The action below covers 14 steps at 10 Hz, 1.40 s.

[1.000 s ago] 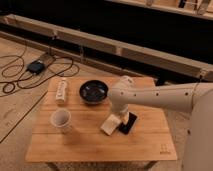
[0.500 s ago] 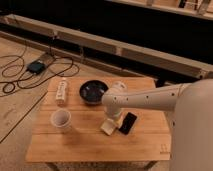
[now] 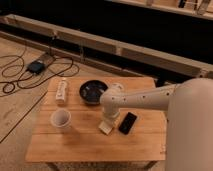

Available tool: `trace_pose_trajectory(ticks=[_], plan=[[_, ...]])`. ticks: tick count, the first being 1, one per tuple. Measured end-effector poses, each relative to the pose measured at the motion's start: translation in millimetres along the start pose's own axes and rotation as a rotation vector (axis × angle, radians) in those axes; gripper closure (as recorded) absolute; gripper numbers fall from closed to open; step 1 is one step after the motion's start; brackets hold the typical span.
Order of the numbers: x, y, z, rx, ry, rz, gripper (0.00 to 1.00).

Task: Place the white sponge in the ceramic bowl

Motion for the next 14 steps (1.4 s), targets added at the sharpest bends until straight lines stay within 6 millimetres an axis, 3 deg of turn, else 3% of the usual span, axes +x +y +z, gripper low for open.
trace_pose_trajectory(ticks=[1,3,6,9,14], plan=[[2.7,-0.9,-1.5,0.009,-0.004,-0.002,0.73],[10.1,-0.8,-8.3,0.024,-0.008,0.004,0.81],[25.8,-2.0,-29.7,0.038,0.004,-0.016,0.81],[47.8,-18.4,-54.3,0.035,0.034,-0.076,0.81],[92.5,-69.6,-93.5,0.055,0.112,-0.165,0.81]])
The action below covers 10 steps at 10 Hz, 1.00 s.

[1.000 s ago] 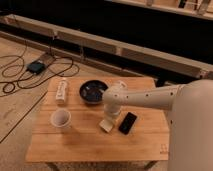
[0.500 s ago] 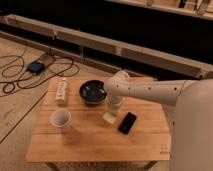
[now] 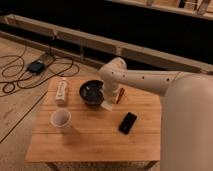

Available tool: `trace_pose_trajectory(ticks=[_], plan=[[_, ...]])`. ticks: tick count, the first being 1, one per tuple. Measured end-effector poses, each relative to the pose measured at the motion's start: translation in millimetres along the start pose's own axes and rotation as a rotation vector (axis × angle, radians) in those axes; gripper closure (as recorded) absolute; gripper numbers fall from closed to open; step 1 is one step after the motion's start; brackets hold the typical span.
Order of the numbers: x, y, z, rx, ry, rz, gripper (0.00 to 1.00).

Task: Place the white sponge in the ceramic bowl

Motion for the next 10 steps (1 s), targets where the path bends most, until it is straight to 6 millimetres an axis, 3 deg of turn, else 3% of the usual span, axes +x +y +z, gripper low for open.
trace_pose_trajectory(ticks=[3,7,8,10], plan=[[28.2,-26.3,-2.4,0.033,0.046,-0.034,0.81],[47.7,-60.8,4.0,0.045,0.077,-0.086,0.81],[49.5,-68.1,5.7,0.051,0.08,-0.096,0.79],[52.6,-86.0,9.6,0.075,0.089,-0.126,0.59]])
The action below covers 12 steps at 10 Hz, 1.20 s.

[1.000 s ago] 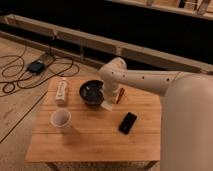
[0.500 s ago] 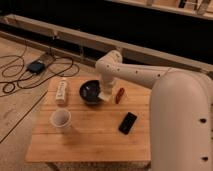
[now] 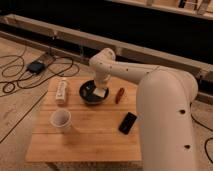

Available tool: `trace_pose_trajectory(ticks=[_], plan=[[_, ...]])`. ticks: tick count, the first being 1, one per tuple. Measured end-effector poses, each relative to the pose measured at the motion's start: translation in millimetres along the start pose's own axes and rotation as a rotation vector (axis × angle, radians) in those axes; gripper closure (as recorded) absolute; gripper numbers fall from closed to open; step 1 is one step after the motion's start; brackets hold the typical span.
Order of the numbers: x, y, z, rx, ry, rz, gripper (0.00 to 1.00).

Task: Place the white sponge in the ceramic bowl

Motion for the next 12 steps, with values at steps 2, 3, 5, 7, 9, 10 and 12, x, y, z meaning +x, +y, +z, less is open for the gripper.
trace_pose_trajectory(ticks=[2,3,5,7,9,10,12], plan=[[4.2,-9.5,4.2,0.023,0.009,-0.014,0.41],[4.9,-12.4,8.3,0.034,0.012,-0.021,0.29],[4.9,-13.8,13.0,0.045,0.012,-0.024,0.2],[4.2,-13.5,15.4,0.051,0.011,-0.025,0.2],[4.2,-13.8,15.2,0.052,0.011,-0.025,0.2],[4.1,-13.8,15.2,0.052,0.011,-0.025,0.2],[4.1,-13.9,15.2,0.052,0.011,-0.025,0.2]])
